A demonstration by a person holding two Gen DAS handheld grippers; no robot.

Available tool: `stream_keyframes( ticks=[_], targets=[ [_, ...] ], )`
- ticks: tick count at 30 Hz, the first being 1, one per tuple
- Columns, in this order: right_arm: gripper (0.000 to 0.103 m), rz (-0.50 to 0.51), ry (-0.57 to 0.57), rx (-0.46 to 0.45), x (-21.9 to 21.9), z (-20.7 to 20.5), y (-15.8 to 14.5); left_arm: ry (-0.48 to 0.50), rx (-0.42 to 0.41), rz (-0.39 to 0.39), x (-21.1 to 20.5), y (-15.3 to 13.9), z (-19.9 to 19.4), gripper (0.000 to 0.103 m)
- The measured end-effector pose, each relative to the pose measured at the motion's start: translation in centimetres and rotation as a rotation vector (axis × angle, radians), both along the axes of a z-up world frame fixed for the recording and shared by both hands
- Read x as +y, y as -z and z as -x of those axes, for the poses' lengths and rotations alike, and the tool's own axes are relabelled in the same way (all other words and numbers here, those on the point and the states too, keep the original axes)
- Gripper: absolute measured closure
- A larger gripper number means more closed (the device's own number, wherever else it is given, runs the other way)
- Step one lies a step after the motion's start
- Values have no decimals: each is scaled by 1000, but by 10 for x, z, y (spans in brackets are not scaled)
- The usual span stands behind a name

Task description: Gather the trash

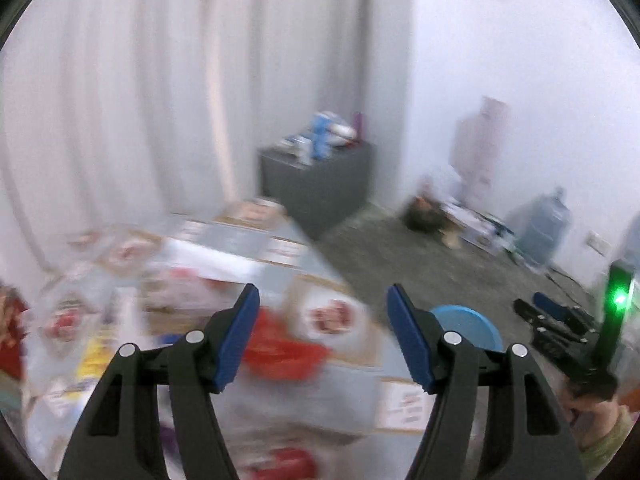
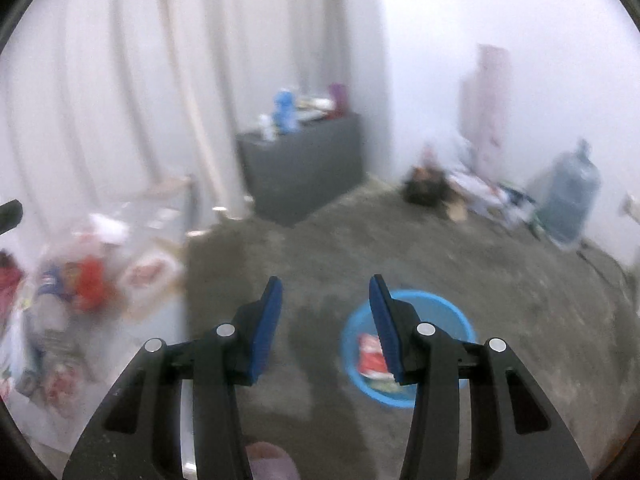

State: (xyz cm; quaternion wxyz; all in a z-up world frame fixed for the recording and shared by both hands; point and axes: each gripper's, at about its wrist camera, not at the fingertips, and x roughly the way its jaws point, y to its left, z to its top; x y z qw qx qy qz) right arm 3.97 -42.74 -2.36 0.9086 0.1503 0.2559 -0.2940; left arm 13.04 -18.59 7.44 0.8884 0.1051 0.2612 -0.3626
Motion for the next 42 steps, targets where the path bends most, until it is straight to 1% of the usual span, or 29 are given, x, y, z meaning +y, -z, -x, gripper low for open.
stream_keyframes(
  ticks=[1,3,7,11,16,21,24,28,31,35,39,42],
  targets=[
    [60,20,-46,-5,12,-16,-6,-45,-17,11,22,-3,-8,39],
    [60,46,-117,-3,33,-40,-12,-118,-31,15,52,-3,-21,39],
    [60,62,-264,1,69,-93,-19,-208,6,27,89,7,-50,39],
    [60,57,-353,23,91,-130,-17,-251,56,39,106,21,-81,39],
    [59,26,-421,93,109,-177,-4,-263,89,40,105,37,-106,40],
    [60,58,-498,130,126,-202,-4,-265,109,41,102,45,-123,41],
    [61,75,-542,150,135,-218,-2,-275,143,41,102,54,-134,41],
    [62,90,-601,175,146,-233,5,-280,164,34,100,62,-140,43],
    [64,97,-624,189,151,-237,7,-267,188,35,98,67,-144,43],
    [66,84,-643,199,154,-243,12,-248,194,26,96,72,-144,43],
    [68,79,-658,210,157,-247,15,-262,212,1,94,79,-149,44],
    [68,74,-671,218,157,-251,18,-270,229,1,94,83,-156,45]
  ],
)
